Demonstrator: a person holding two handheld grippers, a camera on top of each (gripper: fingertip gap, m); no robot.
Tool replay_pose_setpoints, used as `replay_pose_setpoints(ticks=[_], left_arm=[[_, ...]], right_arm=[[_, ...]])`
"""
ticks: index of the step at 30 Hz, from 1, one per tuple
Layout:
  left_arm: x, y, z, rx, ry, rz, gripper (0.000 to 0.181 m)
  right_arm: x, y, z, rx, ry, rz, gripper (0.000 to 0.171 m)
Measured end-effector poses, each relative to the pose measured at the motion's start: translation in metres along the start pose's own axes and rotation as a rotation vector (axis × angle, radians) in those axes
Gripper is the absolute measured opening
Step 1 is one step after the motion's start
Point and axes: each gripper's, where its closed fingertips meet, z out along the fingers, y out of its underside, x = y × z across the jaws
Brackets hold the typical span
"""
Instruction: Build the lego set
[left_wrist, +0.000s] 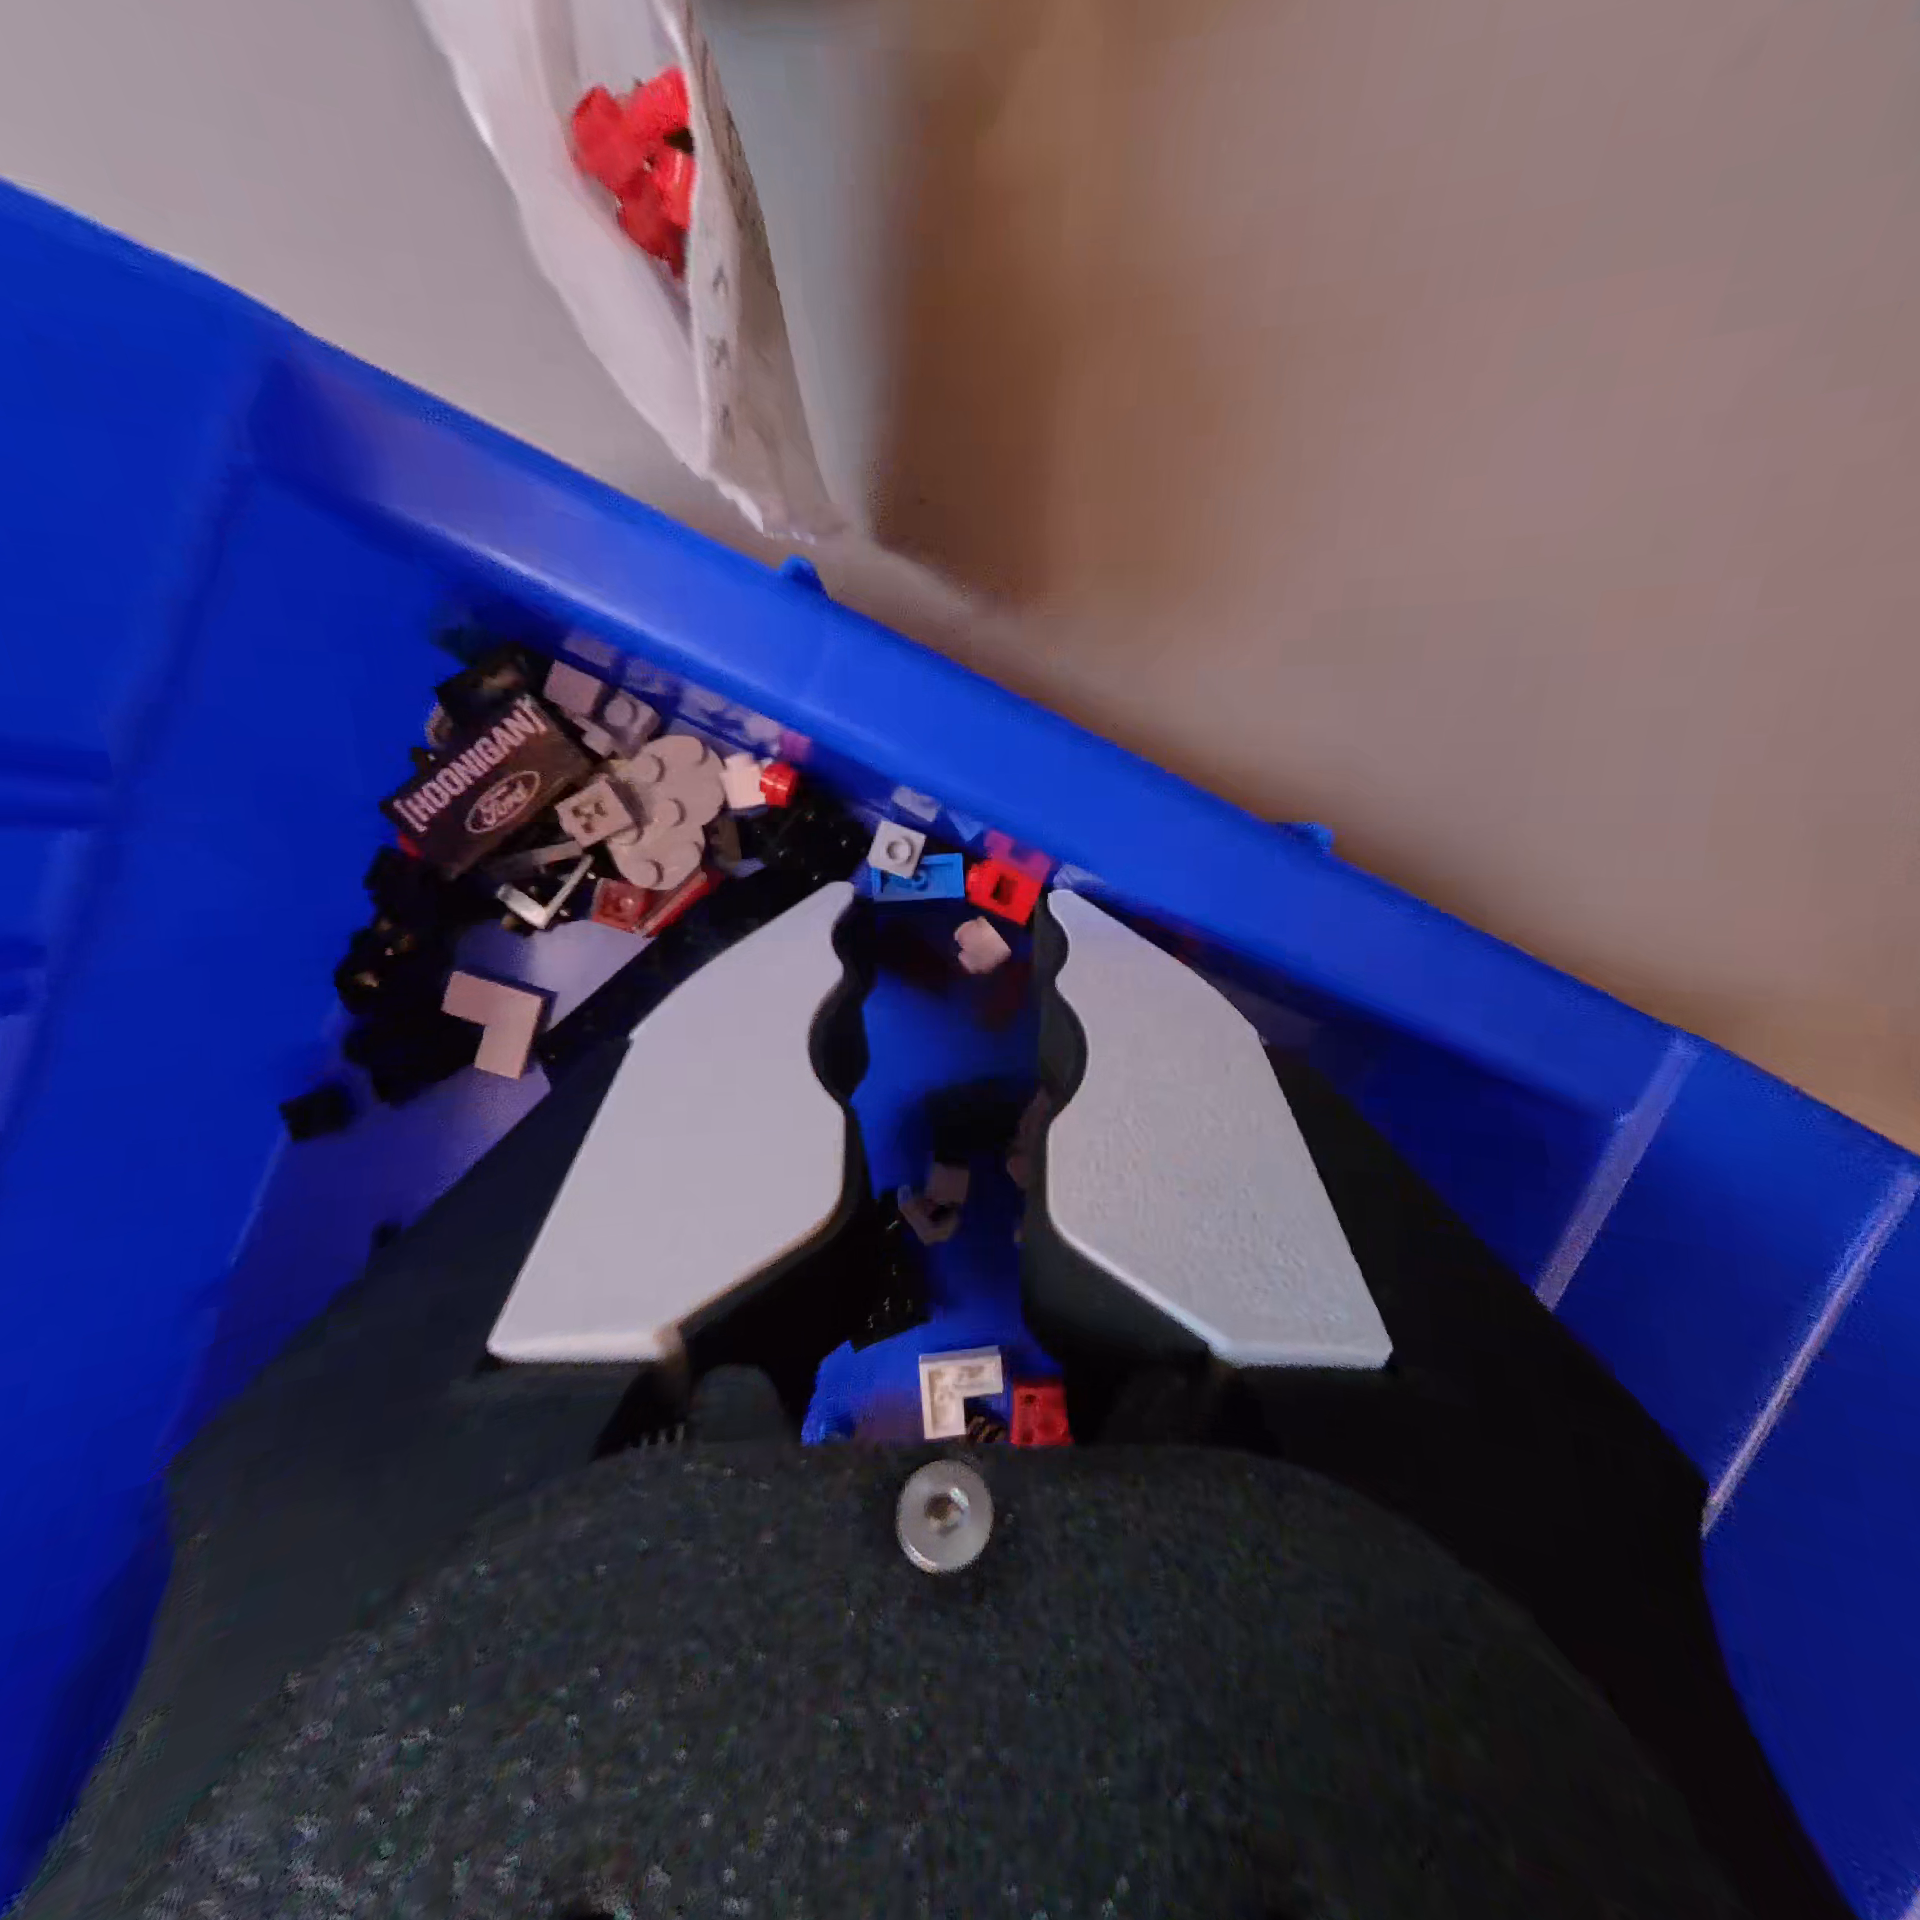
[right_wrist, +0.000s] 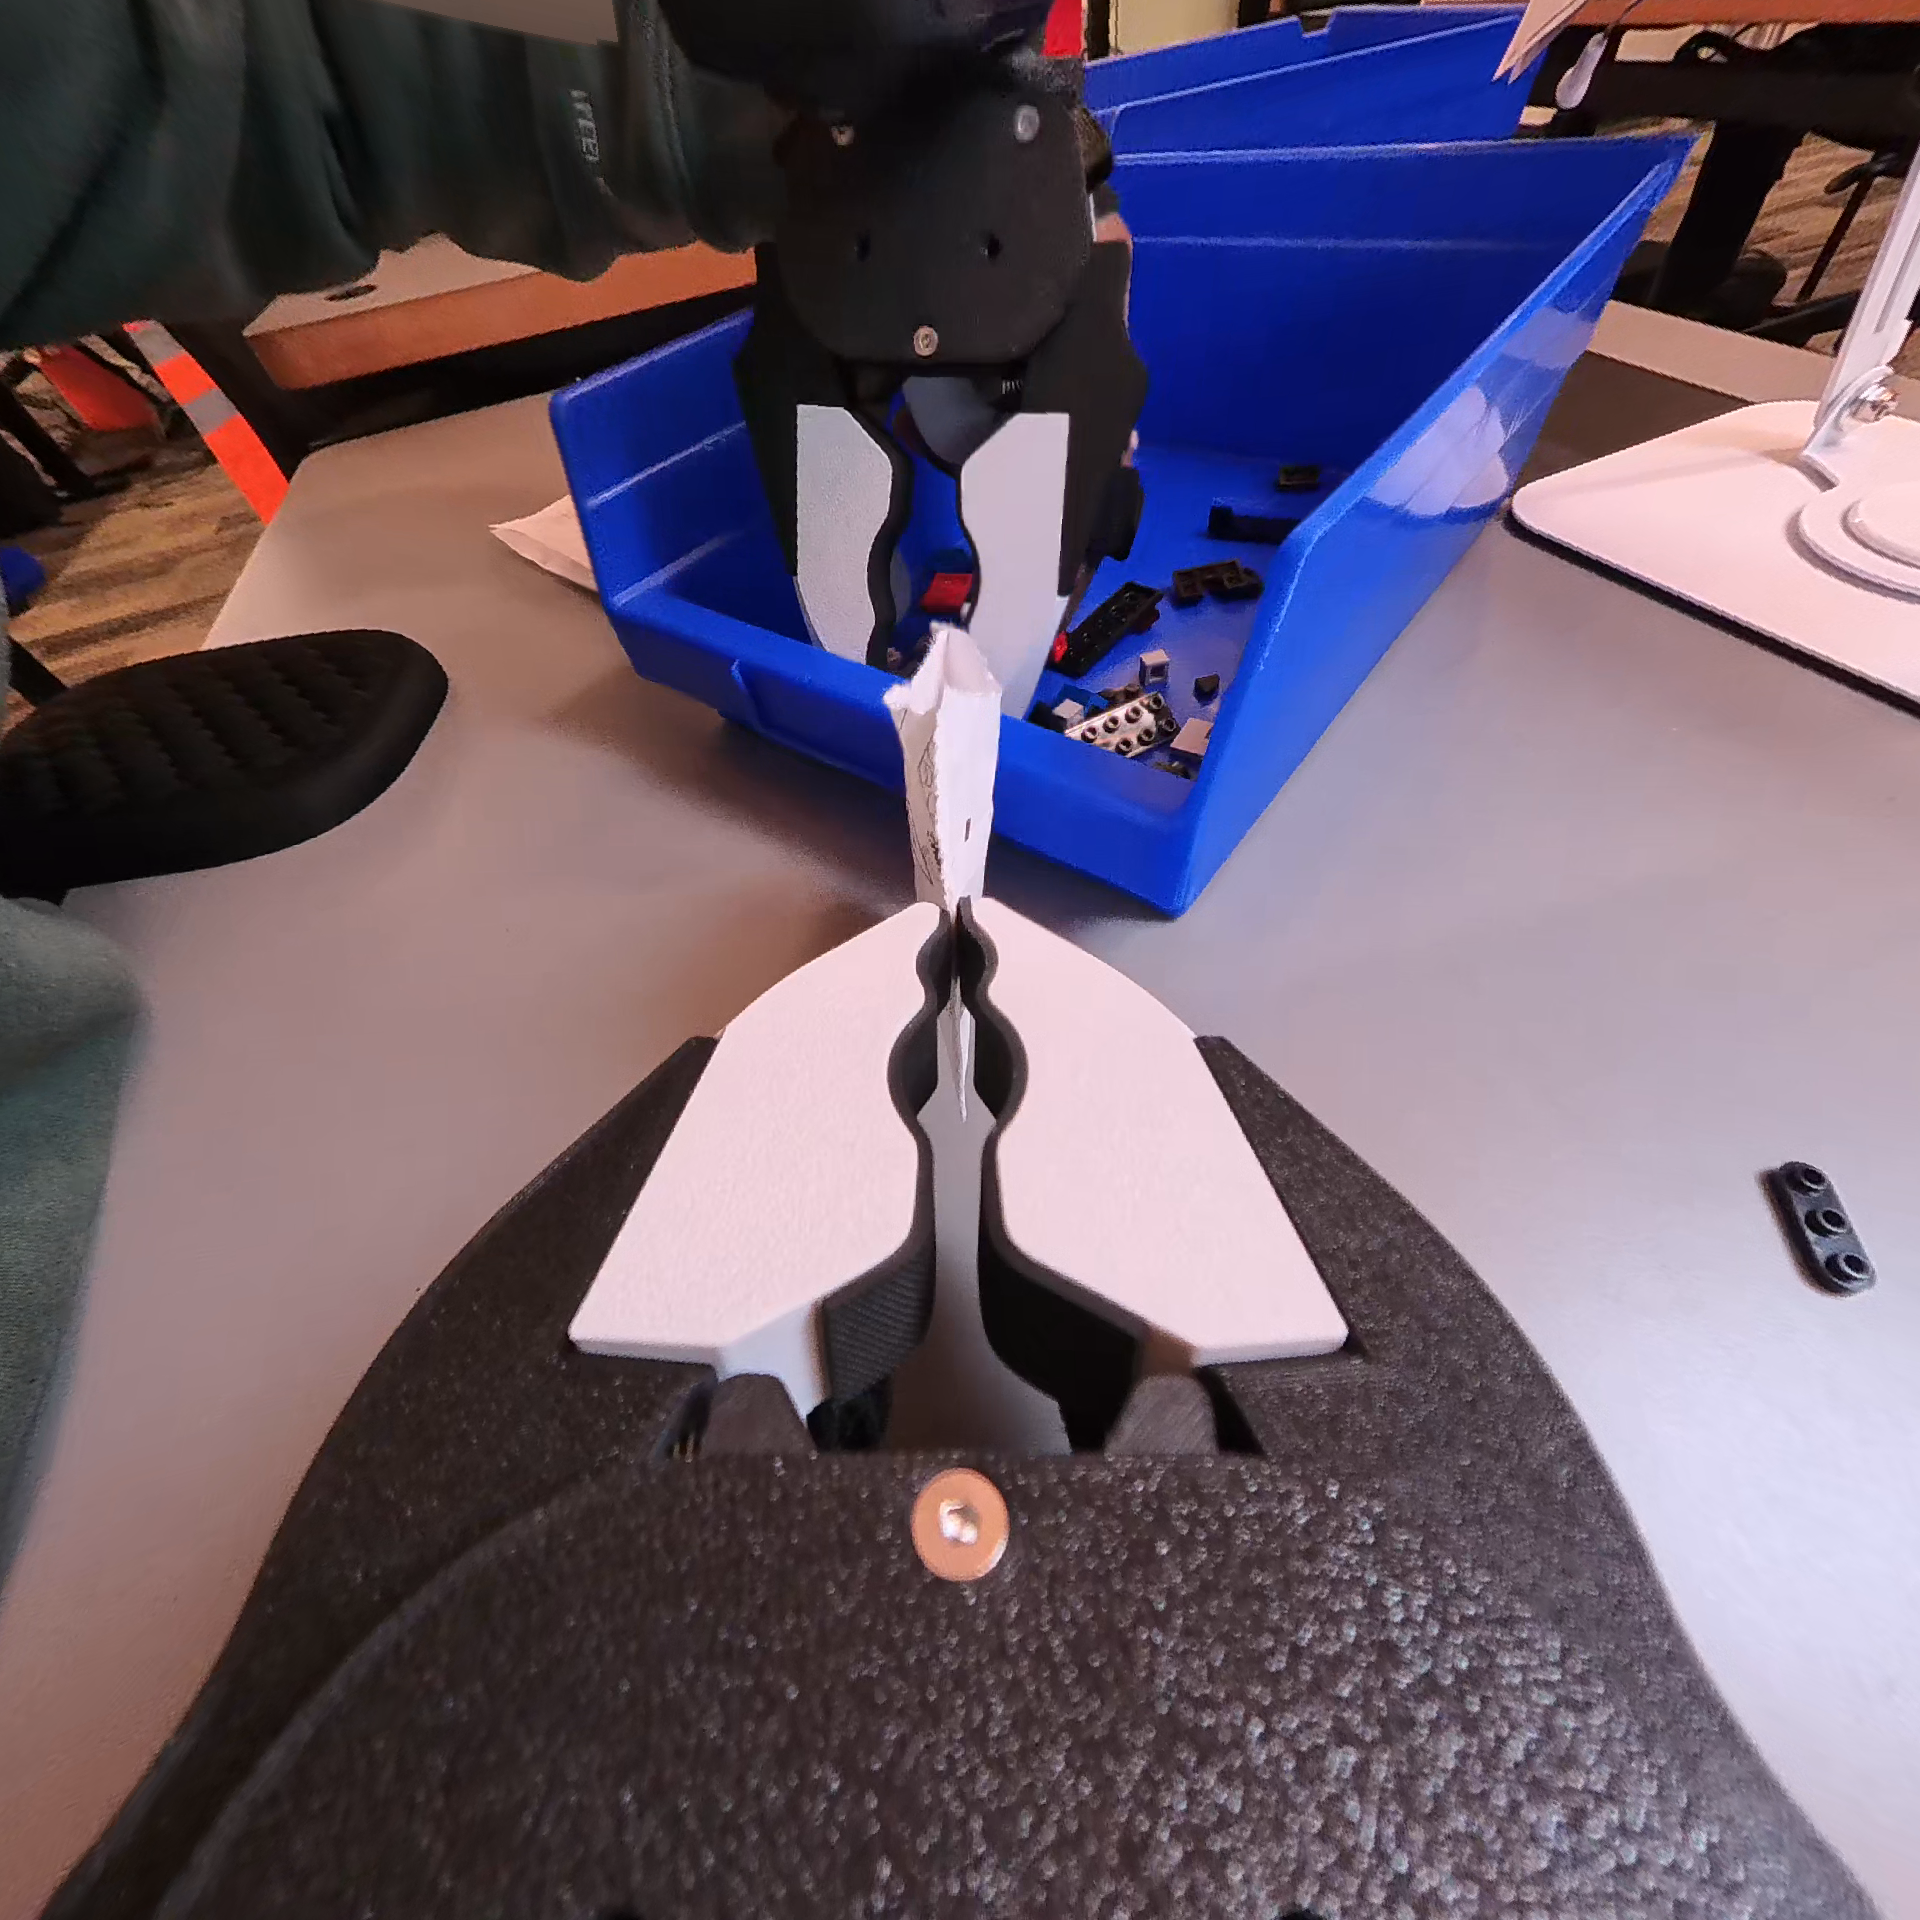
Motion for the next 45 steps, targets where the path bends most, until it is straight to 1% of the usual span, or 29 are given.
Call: replay_pose_setpoints(ticks=[2,3,4,6,8,9,11,12,14,16,17,18,19,22,23,25,26,27,29,30,31,34,37,38,39,41,43,45], left_arm=[[-0.001,0.002,-0.001,-0.009,0.001,-0.006,0.027],[-0.005,0.012,-0.002,-0.058,-0.028,0.015,0.012],[-0.008,0.017,-0.005,-0.073,-0.045,0.027,0.01],[-0.014,0.033,-0.012,-0.119,-0.071,-0.018,0.009],[-0.027,0.054,-0.025,-0.2,-0.151,-0.029,0.01],[-0.031,0.058,-0.031,-0.2,-0.176,-0.038,0.01],[-0.03,0.044,-0.04,-0.105,-0.183,-0.067,0.01],[-0.027,0.036,-0.041,-0.069,-0.172,-0.061,0.015],[-0.011,0.017,-0.036,-0.015,-0.101,-0.026,0.025],[0.008,0.002,-0.024,-0.003,-0.035,0.038,0.036],[0.014,0.0,-0.018,-0.02,-0.026,0.074,0.041],[0.018,0.001,-0.014,-0.046,-0.025,0.107,0.041],[0.018,0.003,-0.009,-0.066,-0.036,0.132,0.047],[0.025,0.004,0.001,-0.063,-0.013,0.162,0.058],[0.027,0.004,0.003,-0.055,-0.014,0.183,0.057],[0.028,0.002,0.005,-0.043,0.003,0.17,0.055],[0.027,0.0,0.005,-0.027,0.005,0.165,0.043],[0.028,-0.002,0.006,-0.007,0.016,0.172,0.025],[0.027,-0.003,0.006,0.023,0.017,0.152,0.022],[0.023,-0.001,0.005,0.021,0.004,0.136,0.014],[0.02,0.003,0.003,0.019,-0.006,0.117,0.009],[0.009,0.016,-0.005,-0.013,-0.051,0.083,0.009],[-0.007,0.035,-0.017,-0.089,-0.142,0.063,0.009],[-0.01,0.038,-0.021,-0.085,-0.162,0.039,0.009],[-0.012,0.038,-0.024,-0.072,-0.172,0.016,0.013],[-0.006,0.031,-0.028,-0.022,-0.149,0.0,0.016],[0.005,0.016,-0.026,0.038,-0.105,0.002,0.019],[0.013,0.008,-0.02,0.041,-0.072,0.005,0.021]], right_arm=[[0.0,0.0,0.0,0.001,0.0,0.002,0.0],[0.0,0.0,0.0,0.003,-0.001,0.002,0.0],[0.0,0.0,0.0,0.004,-0.001,0.001,0.0],[0.0,0.0,0.0,0.005,-0.002,0.0,0.0],[0.0,0.0,0.0,0.004,-0.003,0.001,0.0],[0.0,0.0,0.0,0.003,-0.004,0.002,0.0],[0.0,0.0,0.0,0.001,-0.005,0.007,0.0],[0.001,0.0,0.0,0.001,-0.005,0.01,0.0],[0.001,0.0,0.0,0.003,-0.004,0.016,0.0],[0.002,0.0,0.0,0.003,-0.002,0.02,0.0],[0.002,0.0,0.0,0.003,-0.001,0.021,0.0],[0.002,0.0,0.0,0.003,0.0,0.022,0.0],[0.003,0.0,0.001,0.003,0.0,0.024,0.0],[0.004,-0.001,0.0,0.007,0.002,0.035,0.0],[0.004,-0.001,0.0,0.009,0.001,0.04,0.0],[0.006,-0.002,-0.001,0.016,0.002,0.051,0.001],[0.006,-0.002,-0.001,0.018,0.002,0.053,0.001],[0.006,-0.002,-0.001,0.019,0.002,0.054,0.001],[0.006,-0.002,-0.001,0.019,0.003,0.05,0.001],[0.006,-0.002,-0.001,0.019,0.003,0.048,0.001],[0.005,-0.002,-0.001,0.018,0.004,0.045,0.001],[0.005,-0.002,-0.001,0.019,0.005,0.042,0.001],[0.005,-0.002,-0.001,0.02,0.005,0.039,0.001],[0.005,-0.002,-0.001,0.02,0.004,0.038,0.001],[0.004,-0.002,-0.001,0.019,0.003,0.036,0.001],[0.004,-0.002,-0.001,0.018,0.0,0.03,0.001],[0.003,-0.002,-0.001,0.018,-0.002,0.025,0.001],[0.002,-0.002,-0.001,0.016,-0.004,0.022,0.001]])
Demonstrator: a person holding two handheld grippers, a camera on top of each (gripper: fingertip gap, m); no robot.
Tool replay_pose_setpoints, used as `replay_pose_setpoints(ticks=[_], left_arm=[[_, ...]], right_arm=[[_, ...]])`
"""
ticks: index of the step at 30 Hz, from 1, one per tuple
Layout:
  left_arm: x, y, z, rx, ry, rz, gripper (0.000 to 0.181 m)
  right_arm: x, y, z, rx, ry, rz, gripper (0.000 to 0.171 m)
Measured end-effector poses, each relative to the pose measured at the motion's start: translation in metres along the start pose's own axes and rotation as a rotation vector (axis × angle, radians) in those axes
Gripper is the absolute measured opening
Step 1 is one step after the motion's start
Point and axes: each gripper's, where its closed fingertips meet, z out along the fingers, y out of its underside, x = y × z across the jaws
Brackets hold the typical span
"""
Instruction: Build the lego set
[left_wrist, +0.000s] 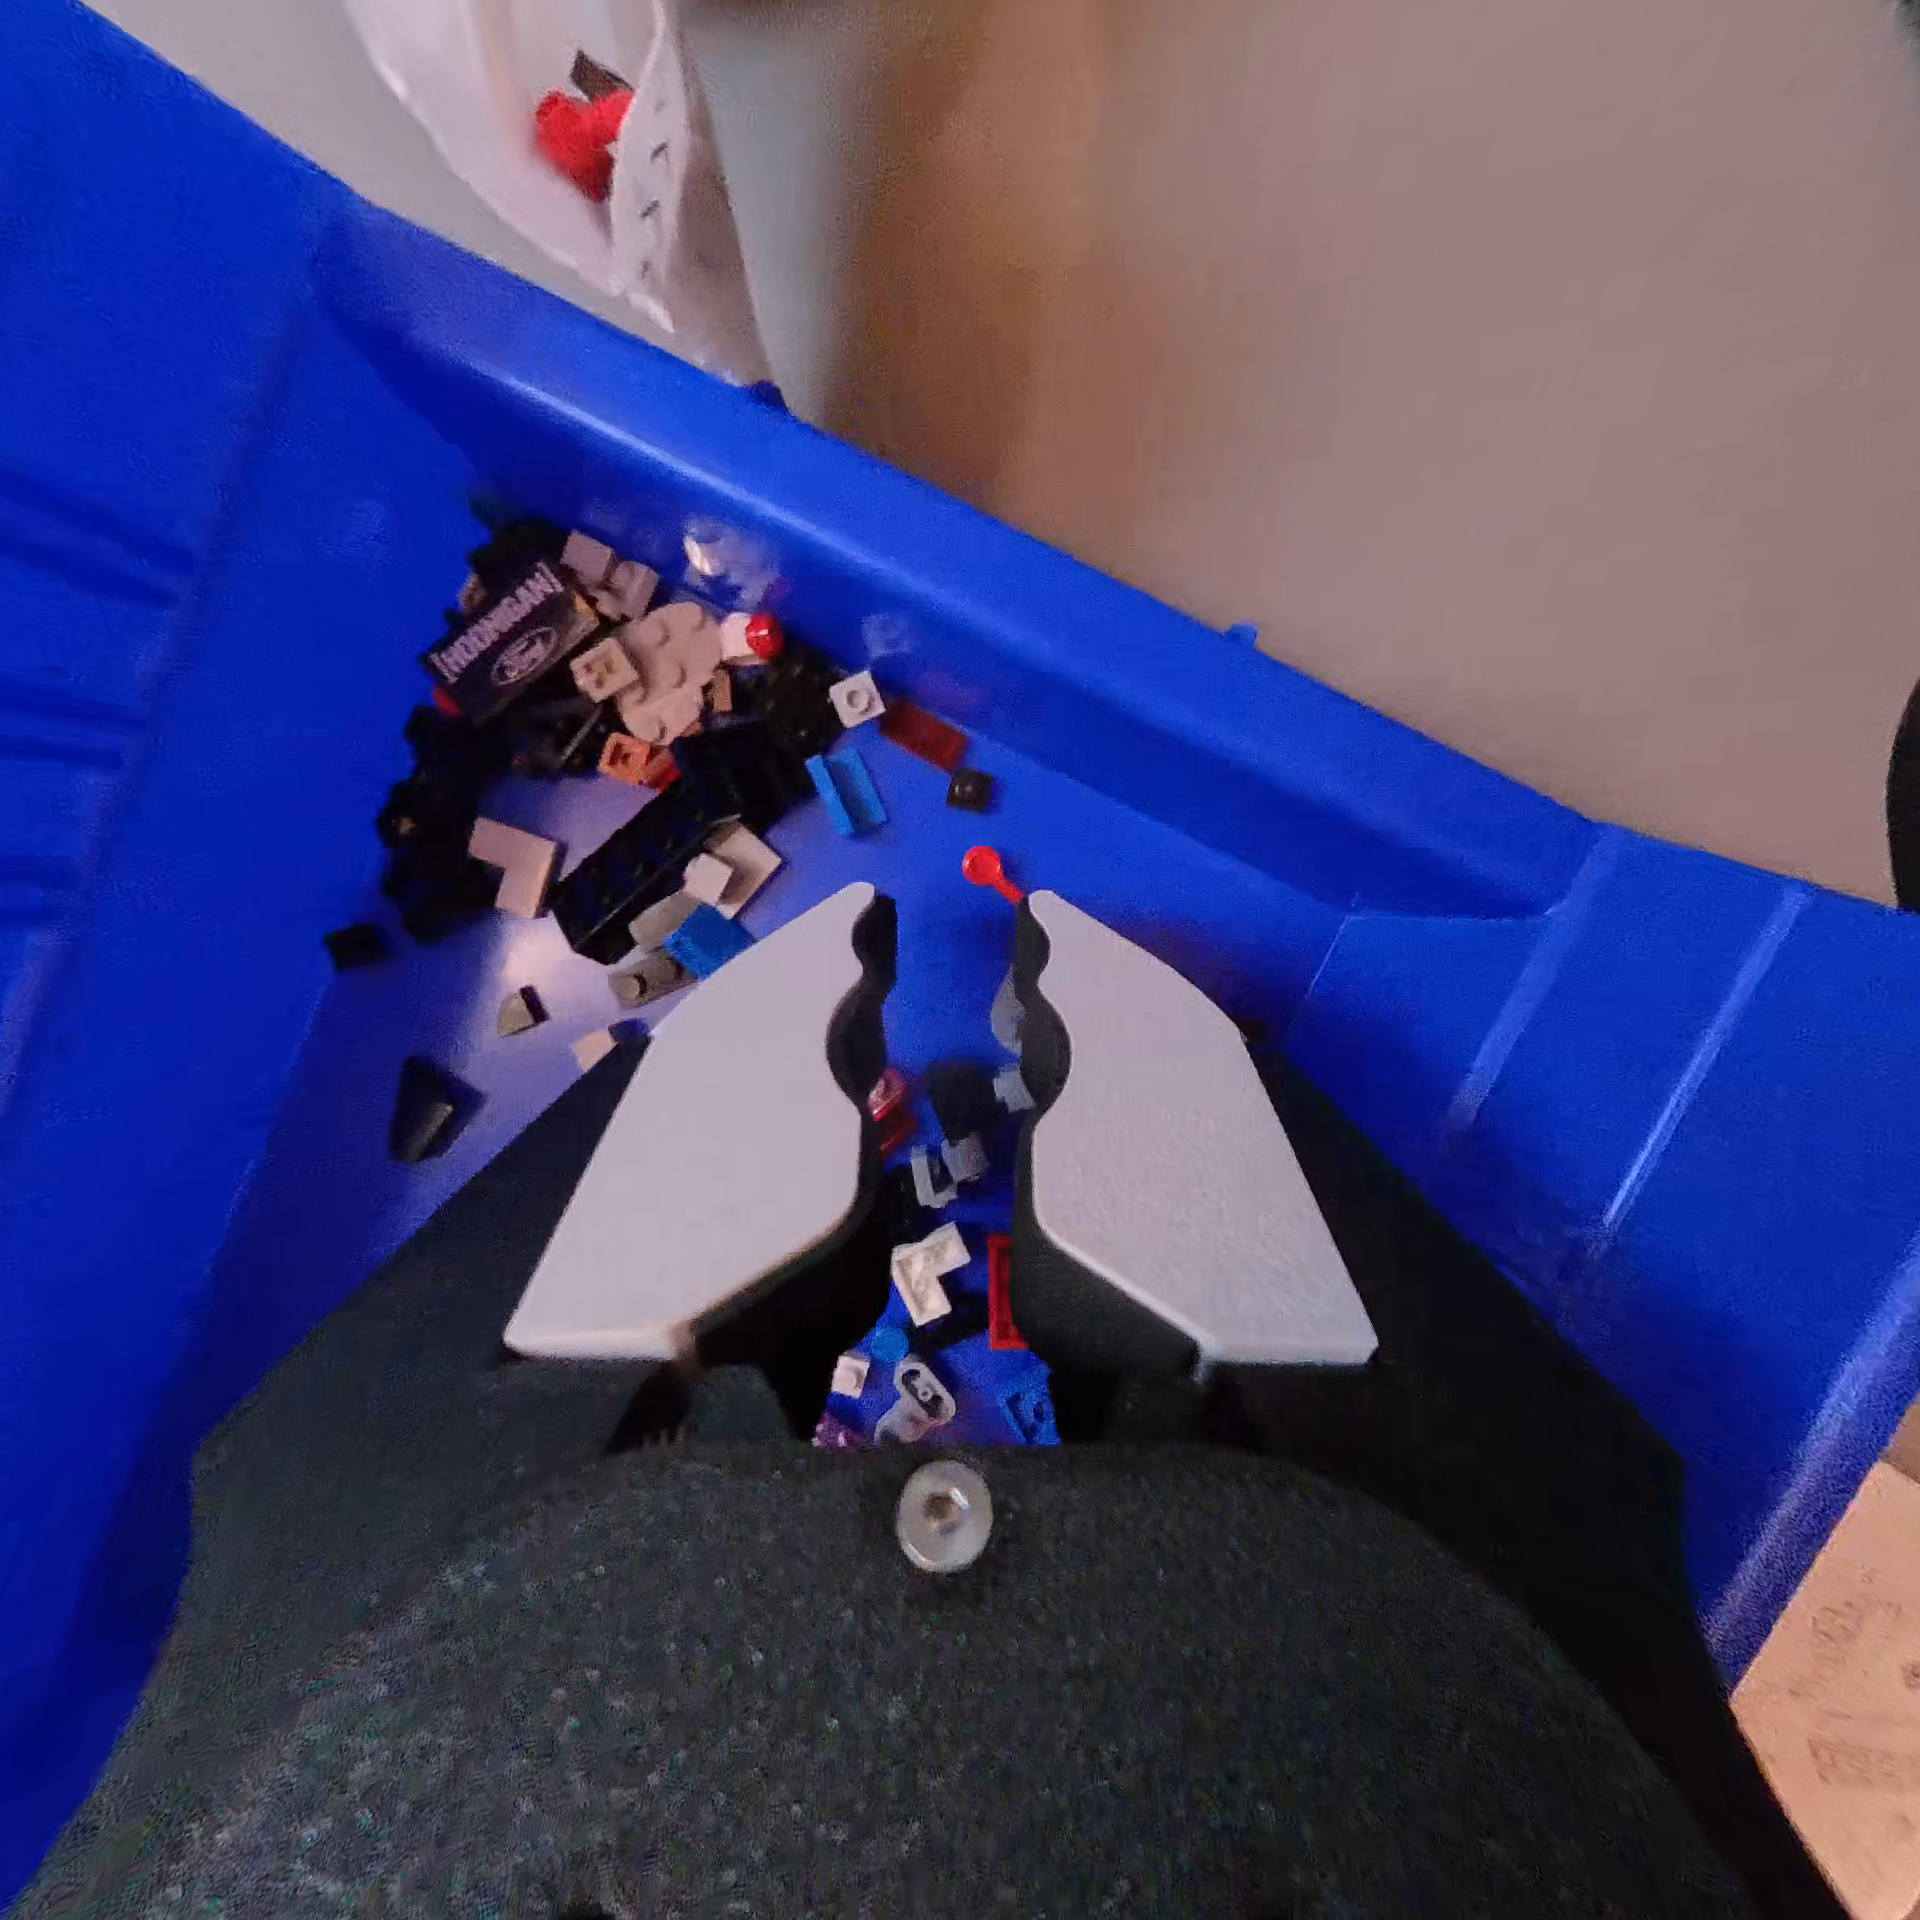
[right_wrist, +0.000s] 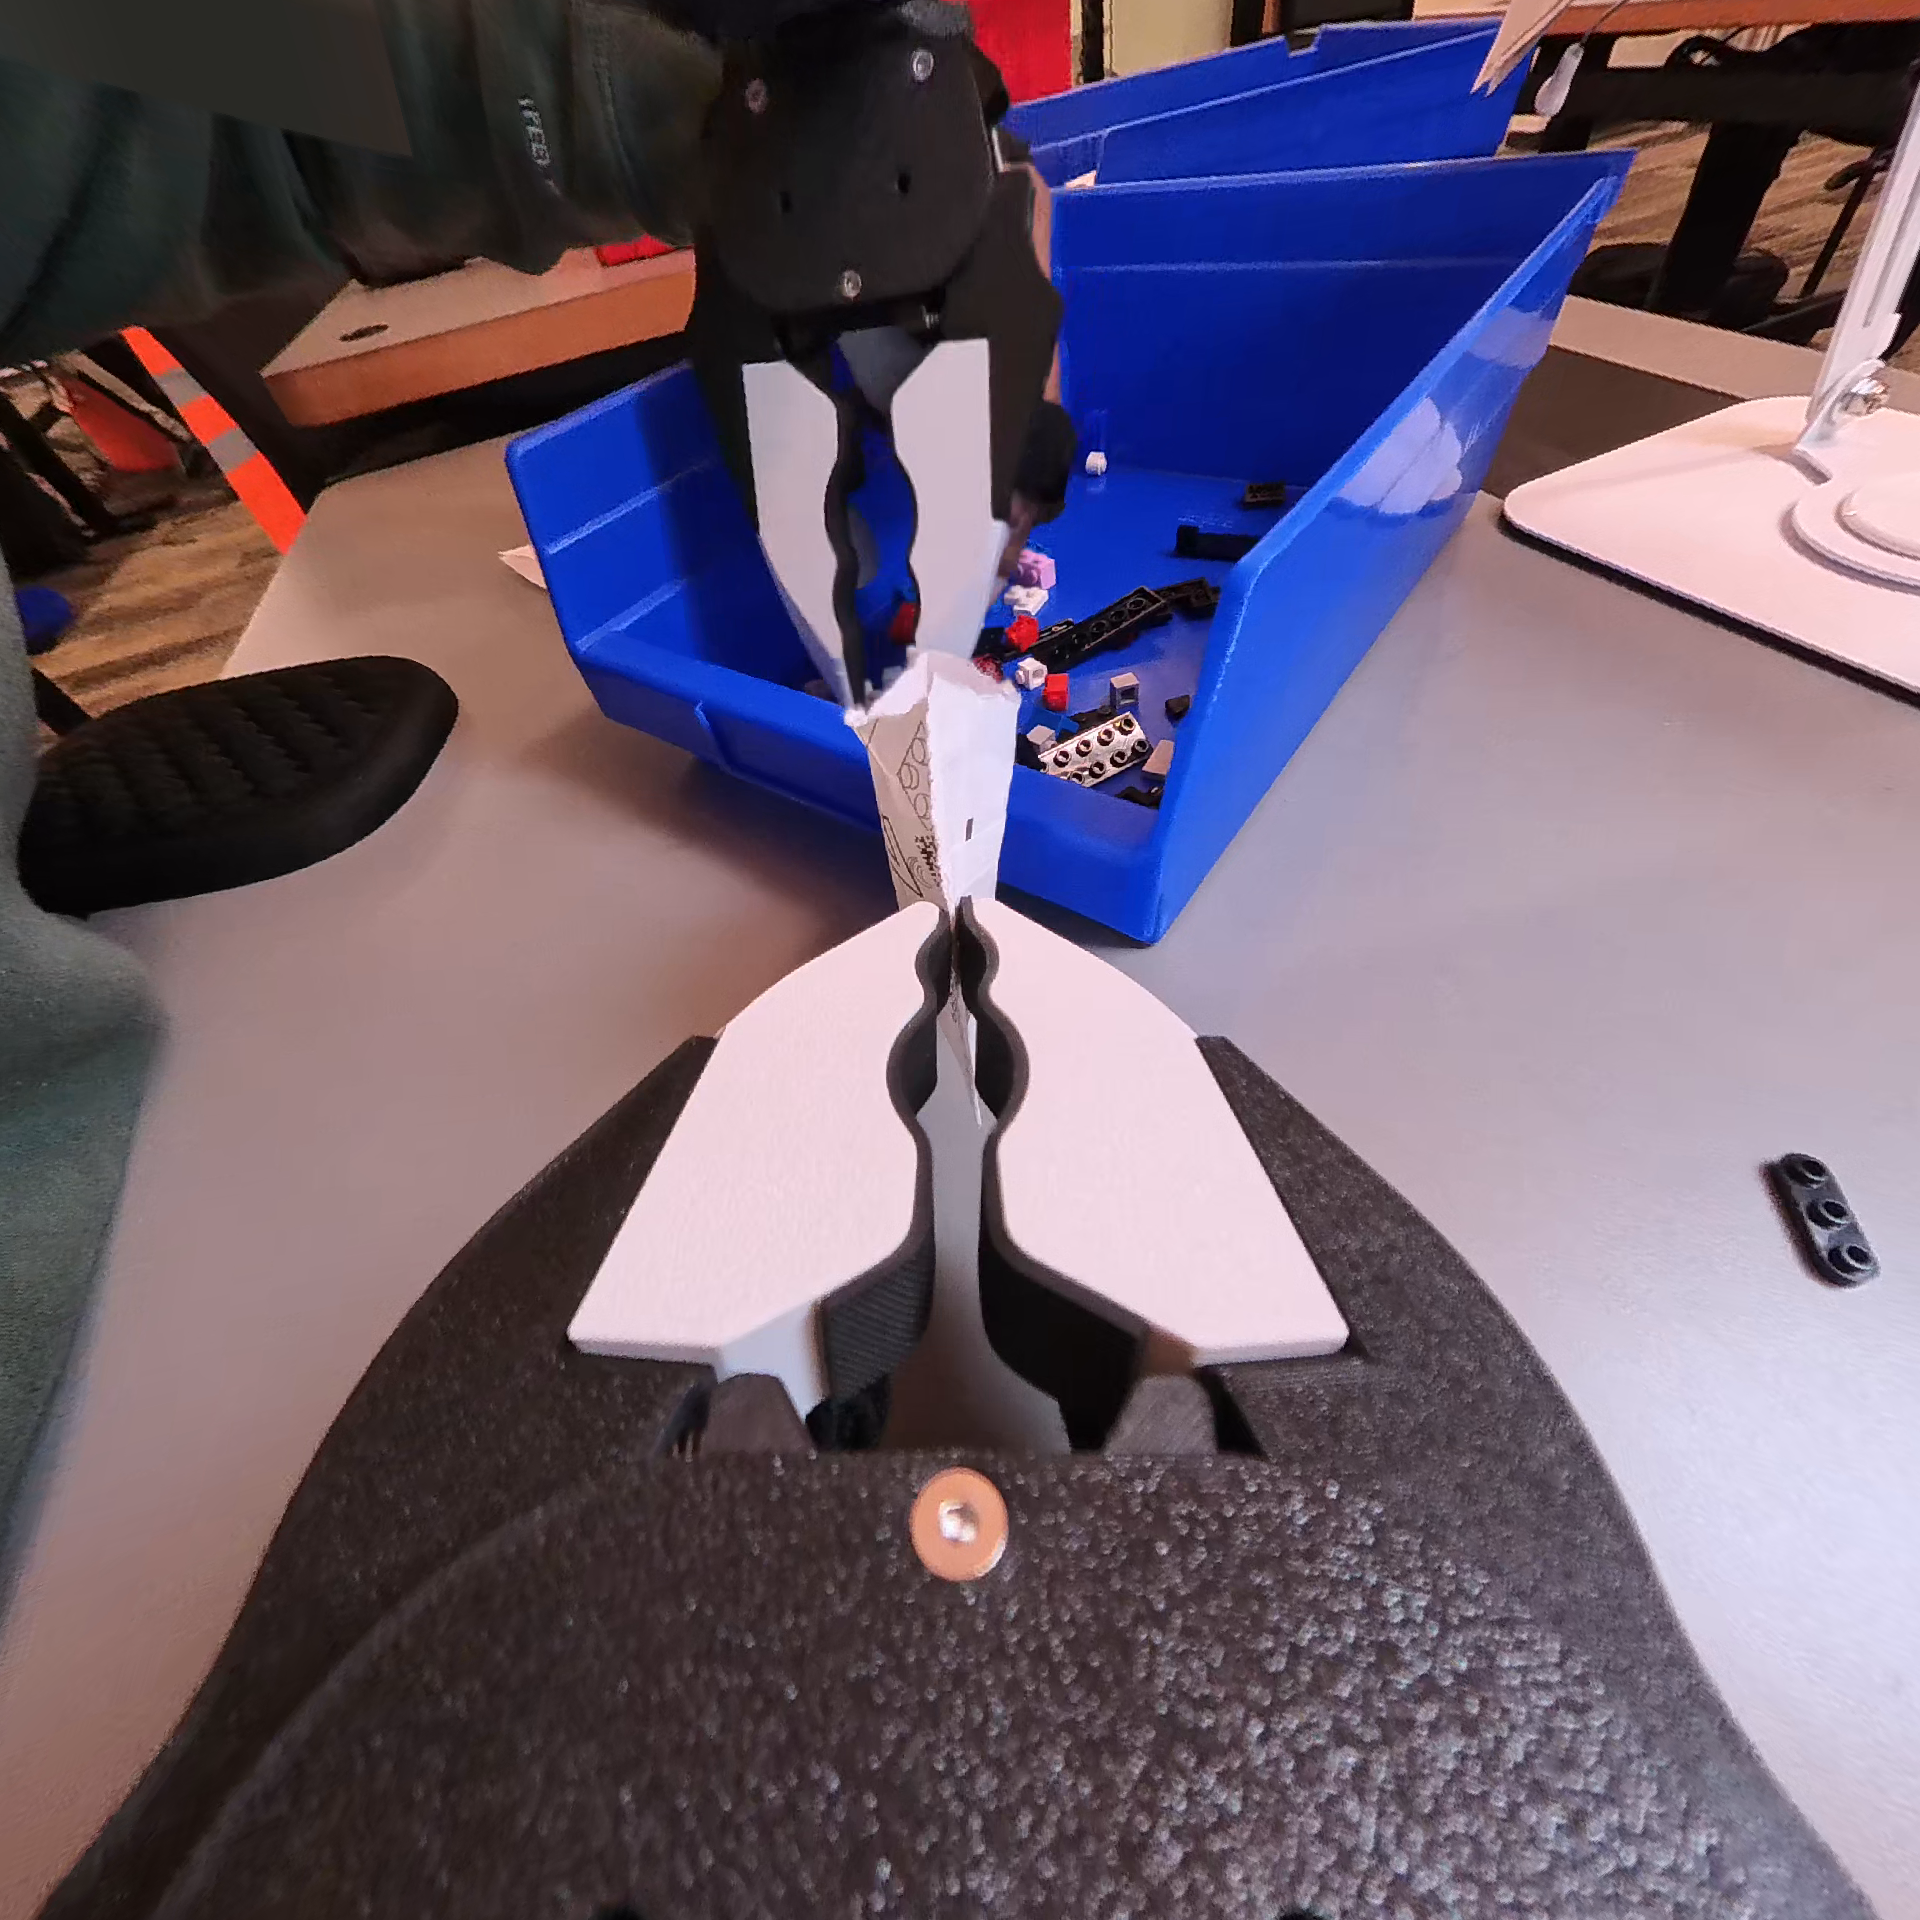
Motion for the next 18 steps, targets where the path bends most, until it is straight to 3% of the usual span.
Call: replay_pose_setpoints(ticks=[4,8,12,18], left_arm=[[0.004,0.0,0.012,-0.046,0.023,-0.011,0.024],[0.005,0.003,0.018,-0.075,0.016,-0.032,0.003],[-0.005,0.005,0.008,-0.115,-0.082,-0.052,0.003],[-0.011,-0.086,-0.04,0.226,-0.233,-0.09,0.003]], right_arm=[[-0.002,0.001,-0.001,-0.002,-0.002,-0.008,0.001],[-0.003,0.001,-0.001,-0.006,-0.006,-0.017,0.001],[-0.005,0.001,-0.001,-0.009,-0.01,-0.024,0.001],[-0.019,-0.005,0.005,0.008,-0.054,-0.047,0.001]])
